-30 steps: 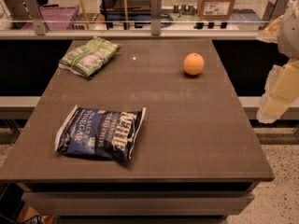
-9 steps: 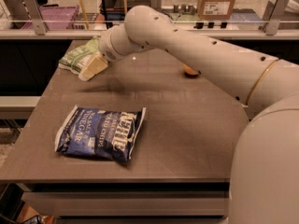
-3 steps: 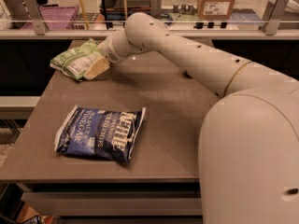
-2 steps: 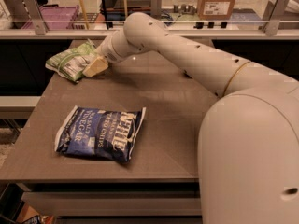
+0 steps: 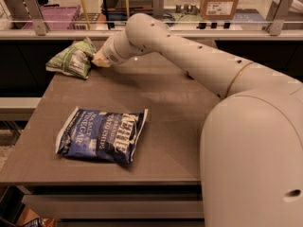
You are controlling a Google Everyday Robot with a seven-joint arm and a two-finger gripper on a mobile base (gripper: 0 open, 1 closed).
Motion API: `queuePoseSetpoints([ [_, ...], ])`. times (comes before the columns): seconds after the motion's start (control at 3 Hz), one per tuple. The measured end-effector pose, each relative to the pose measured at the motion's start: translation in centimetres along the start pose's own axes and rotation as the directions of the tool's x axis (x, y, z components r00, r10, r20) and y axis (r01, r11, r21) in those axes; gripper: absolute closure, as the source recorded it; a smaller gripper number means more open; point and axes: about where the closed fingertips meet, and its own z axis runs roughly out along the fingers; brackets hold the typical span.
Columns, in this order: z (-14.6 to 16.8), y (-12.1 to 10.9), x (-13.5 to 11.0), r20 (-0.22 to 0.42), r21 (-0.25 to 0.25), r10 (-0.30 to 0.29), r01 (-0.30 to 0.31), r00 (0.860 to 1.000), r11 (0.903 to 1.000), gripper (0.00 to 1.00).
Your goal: Pick green jalapeno chip bag
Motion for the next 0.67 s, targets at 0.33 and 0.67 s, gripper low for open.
queuePoseSetpoints([
  [0.33,0.06,0.05,-0.08,0.003,-0.001,-0.002,0.002,1.0,1.0,1.0],
  [0.67,-0.18,-0.48,-1.0,0.021,-0.008,-0.017,0.017,1.0,0.9998,1.0],
])
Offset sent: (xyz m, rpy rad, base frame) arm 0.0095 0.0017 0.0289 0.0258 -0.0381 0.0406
